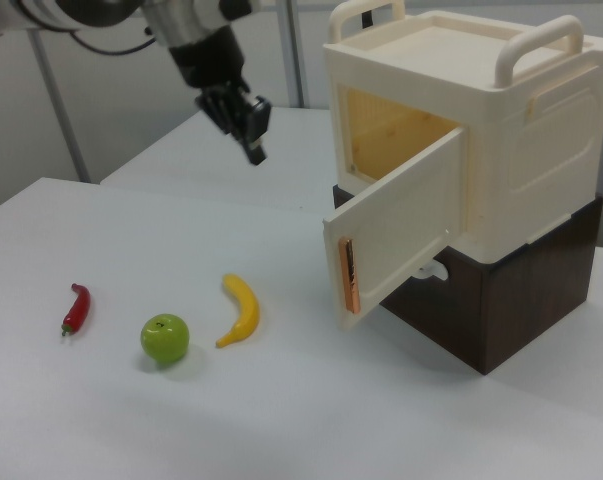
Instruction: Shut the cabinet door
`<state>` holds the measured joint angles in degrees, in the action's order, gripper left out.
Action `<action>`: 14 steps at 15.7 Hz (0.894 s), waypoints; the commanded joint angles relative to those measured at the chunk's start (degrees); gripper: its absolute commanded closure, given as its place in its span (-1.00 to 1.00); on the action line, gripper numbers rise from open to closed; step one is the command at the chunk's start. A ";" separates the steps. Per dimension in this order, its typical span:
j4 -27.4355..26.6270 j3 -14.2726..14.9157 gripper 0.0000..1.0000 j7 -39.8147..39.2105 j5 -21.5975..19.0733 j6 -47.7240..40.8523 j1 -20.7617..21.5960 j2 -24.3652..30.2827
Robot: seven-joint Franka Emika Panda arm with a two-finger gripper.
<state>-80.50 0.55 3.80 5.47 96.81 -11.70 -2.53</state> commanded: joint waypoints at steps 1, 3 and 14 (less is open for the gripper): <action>2.89 3.74 1.00 -1.08 -0.11 2.75 -1.83 0.16; 2.98 6.73 1.00 -1.16 -0.11 5.65 -1.84 0.16; 1.66 12.45 1.00 -14.16 -1.52 7.86 -9.04 -0.10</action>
<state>-77.59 12.21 -6.66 5.19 104.02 -20.18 -2.62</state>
